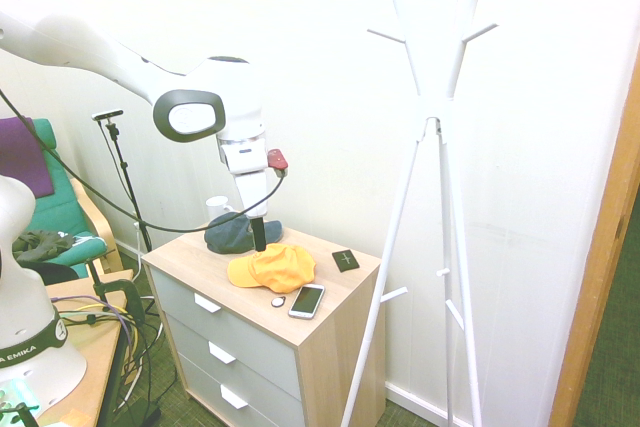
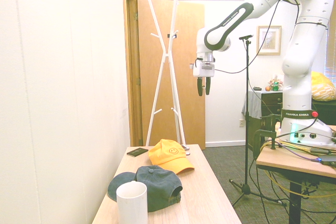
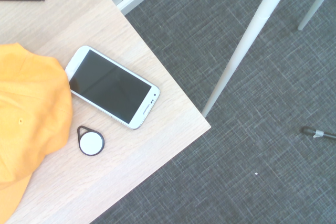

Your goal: Hang the cap

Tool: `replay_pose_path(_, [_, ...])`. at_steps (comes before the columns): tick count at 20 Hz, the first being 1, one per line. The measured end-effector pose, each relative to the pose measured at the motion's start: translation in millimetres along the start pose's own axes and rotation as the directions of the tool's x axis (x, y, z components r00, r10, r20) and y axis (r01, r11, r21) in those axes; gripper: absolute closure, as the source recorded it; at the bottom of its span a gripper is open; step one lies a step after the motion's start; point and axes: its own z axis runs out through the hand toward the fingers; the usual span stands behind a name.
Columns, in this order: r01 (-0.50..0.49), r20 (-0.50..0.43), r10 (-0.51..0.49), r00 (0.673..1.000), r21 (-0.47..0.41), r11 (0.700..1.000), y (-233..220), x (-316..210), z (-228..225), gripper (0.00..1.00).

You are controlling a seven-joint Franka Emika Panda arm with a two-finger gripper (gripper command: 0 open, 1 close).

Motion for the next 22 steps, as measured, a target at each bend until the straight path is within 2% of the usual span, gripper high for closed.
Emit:
replay_pose_path(4, [0.016, 0.001, -0.016, 1.000, -0.004, 1.000, -5.9, -6.7, 2.0, 0.00])
replay_pose_path(8, [0.069, -0.019, -0.069, 0.997, 0.010, 0.998, -48.7, -46.9, 15.3, 0.00])
replay_pose_path(13, [0.139, -0.039, -0.138, 0.990, 0.008, 0.990, -105.6, -98.8, 58.7, 0.00])
replay_pose_path(15, [0.167, -0.075, -0.165, 0.983, 0.017, 0.986, -126.7, -112.9, 78.2, 0.00])
replay_pose_path(18, [0.197, -0.130, -0.190, 0.973, 0.036, 0.980, -152.8, -130.3, 109.2, 0.00])
replay_pose_path(22, [0.217, -0.138, -0.210, 0.968, 0.031, 0.976, -177.4, -141.8, 144.5, 0.00])
